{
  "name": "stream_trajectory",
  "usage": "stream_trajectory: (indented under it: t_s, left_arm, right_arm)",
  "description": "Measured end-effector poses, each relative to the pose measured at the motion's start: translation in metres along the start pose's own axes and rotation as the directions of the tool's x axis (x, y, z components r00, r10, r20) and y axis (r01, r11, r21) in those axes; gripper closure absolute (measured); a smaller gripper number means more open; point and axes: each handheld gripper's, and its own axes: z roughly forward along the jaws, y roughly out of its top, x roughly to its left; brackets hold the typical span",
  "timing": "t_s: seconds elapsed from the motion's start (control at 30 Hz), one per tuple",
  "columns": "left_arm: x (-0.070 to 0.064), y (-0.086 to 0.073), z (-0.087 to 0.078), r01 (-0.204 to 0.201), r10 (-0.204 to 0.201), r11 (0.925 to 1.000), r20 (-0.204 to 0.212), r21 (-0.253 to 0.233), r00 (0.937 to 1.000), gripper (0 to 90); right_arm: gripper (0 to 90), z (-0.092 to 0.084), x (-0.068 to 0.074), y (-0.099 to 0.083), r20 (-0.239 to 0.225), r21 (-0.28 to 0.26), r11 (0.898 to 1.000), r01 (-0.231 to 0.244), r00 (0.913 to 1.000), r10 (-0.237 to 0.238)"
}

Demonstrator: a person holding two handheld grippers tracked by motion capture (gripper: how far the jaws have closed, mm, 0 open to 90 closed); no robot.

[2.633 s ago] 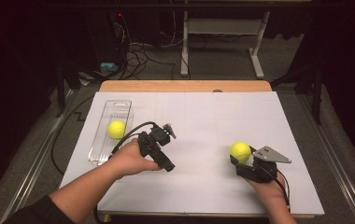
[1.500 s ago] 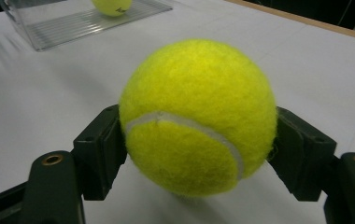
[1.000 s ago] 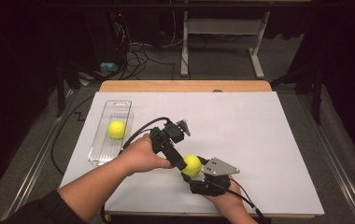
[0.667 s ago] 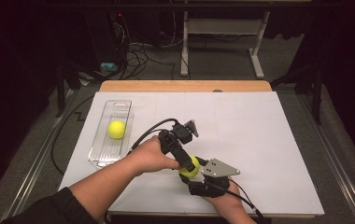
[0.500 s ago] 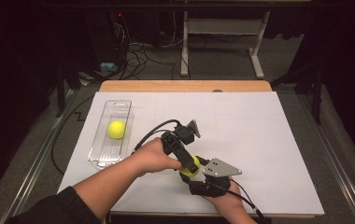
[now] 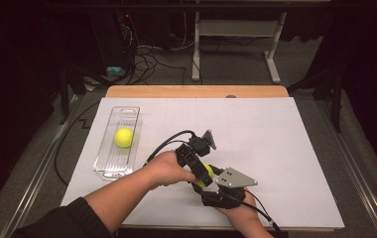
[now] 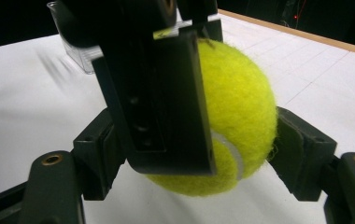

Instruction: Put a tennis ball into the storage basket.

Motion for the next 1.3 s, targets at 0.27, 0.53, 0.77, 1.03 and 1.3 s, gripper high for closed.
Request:
stream_trajectory:
  t_s: [0.27, 0.53, 0.77, 1.03, 1.3]
  left_arm:
    - [-0.003, 0.002, 0.0, -0.007, 0.007, 1.0, -0.025, 0.007, 0.9997, 26.7]
    - [0.001, 0.002, -0.005, 0.004, -0.004, 1.0, -0.05, -0.005, 0.9987, 26.8]
    - [0.019, -0.005, -0.014, 0.051, -0.053, 0.9984, -0.077, -0.025, 0.9956, 26.8]
    - [0.039, -0.018, -0.028, 0.112, -0.116, 0.9929, -0.115, -0.04, 0.9866, 26.8]
    - [0.06, -0.036, -0.047, 0.161, -0.165, 0.9861, -0.147, -0.043, 0.9752, 26.8]
  right_arm:
    - [25.9, 0.001, -0.001, 0.0, 0.002, -0.002, 1.0, 0.003, 1.0, -0.003]
    - [0.0, 0.004, -0.004, -0.002, 0.007, 0.008, 1.0, -0.016, 0.9999, 0.016]
    - [0.0, 0.002, -0.015, -0.008, 0.026, 0.018, 0.999, -0.031, 0.9992, 0.03]
    - [0.0, -0.009, -0.036, -0.013, 0.084, 0.018, 0.999, -0.046, 0.9954, 0.044]
    - [0.0, -0.031, -0.066, -0.021, 0.177, 0.001, 0.997, -0.075, 0.9815, 0.074]
